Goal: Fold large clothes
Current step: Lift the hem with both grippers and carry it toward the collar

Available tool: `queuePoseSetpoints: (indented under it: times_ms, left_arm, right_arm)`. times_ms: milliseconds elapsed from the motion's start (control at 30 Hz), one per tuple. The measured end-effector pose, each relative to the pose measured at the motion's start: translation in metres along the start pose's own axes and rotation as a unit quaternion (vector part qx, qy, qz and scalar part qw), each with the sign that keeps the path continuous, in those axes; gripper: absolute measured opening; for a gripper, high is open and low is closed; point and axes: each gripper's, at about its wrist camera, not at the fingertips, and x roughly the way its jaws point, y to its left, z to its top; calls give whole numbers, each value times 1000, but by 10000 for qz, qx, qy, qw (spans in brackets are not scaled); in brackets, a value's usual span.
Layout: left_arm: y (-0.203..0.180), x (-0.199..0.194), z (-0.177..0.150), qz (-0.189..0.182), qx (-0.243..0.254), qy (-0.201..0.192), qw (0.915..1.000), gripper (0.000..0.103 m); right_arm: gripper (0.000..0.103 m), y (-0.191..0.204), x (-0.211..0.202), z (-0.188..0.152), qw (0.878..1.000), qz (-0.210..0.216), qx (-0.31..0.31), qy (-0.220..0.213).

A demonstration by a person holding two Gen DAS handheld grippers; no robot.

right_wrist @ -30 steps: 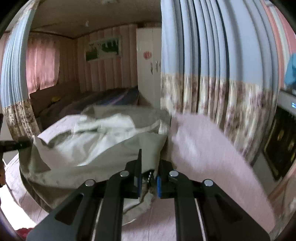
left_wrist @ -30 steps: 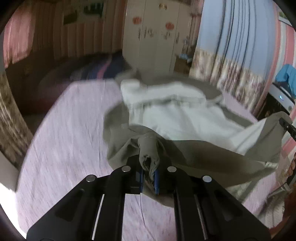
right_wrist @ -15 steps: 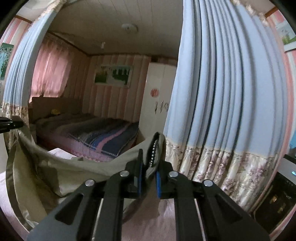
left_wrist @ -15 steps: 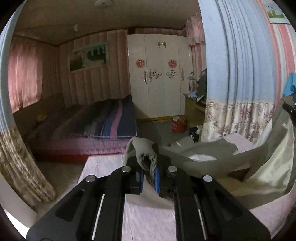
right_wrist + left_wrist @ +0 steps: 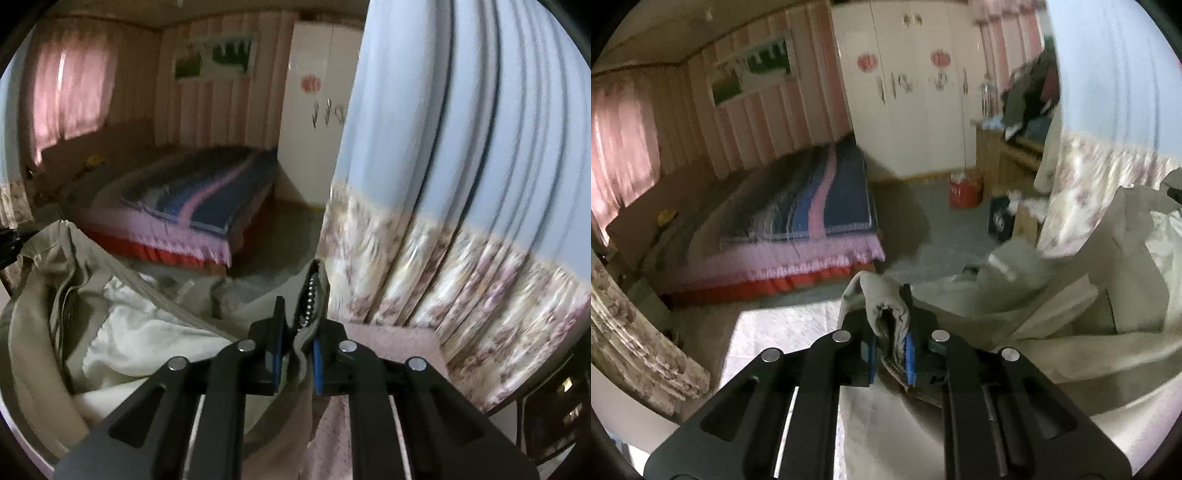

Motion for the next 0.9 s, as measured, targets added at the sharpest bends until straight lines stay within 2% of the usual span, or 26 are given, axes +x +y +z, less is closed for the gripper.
queuePoseSetpoints:
  times_ms: [167,300,367,433,467,533,567,600,700,767,900]
  left_arm:
    - [-12,81,-16,-28,201,678,9975,17]
    - [-18,126,-27,77,346,998,9944,20]
    - [-19,136,-24,72,290,1065,9939,21]
    - [-17,134,-22,102,265,1040,9942,26]
    - [-18,131,-22,186,285,998,9944,32]
    - [-21,123,-21,555,379,855,9941,90]
    - [-21,118,-20,651,427,752,9941,96]
    - [-21,110,-19,673,463,658,9945,97]
    - [-13,85,-15,604,375,593,9957,99]
    - [-8,71,-16,592,329,533,9963,100]
    - [11,34,-30,451,108,344,9983,100]
  right_arm:
    - [14,-3,87,-24,9975,-38,-22,702]
    - [15,-5,123,-43,9953,12,64,970]
    - [20,-10,132,-43,9950,65,169,984]
    - [36,-12,128,-44,9950,175,241,955]
    - [42,-14,123,-43,9950,252,290,917]
    - [63,-17,107,-39,9956,403,398,743]
    - [68,-20,95,-36,9954,552,494,600]
    - [74,-26,84,-31,9949,673,599,453]
    - [78,-36,49,-23,9932,865,766,149]
    - [82,-41,23,-23,9935,847,764,-36]
    - [84,-40,8,-45,9963,667,534,62]
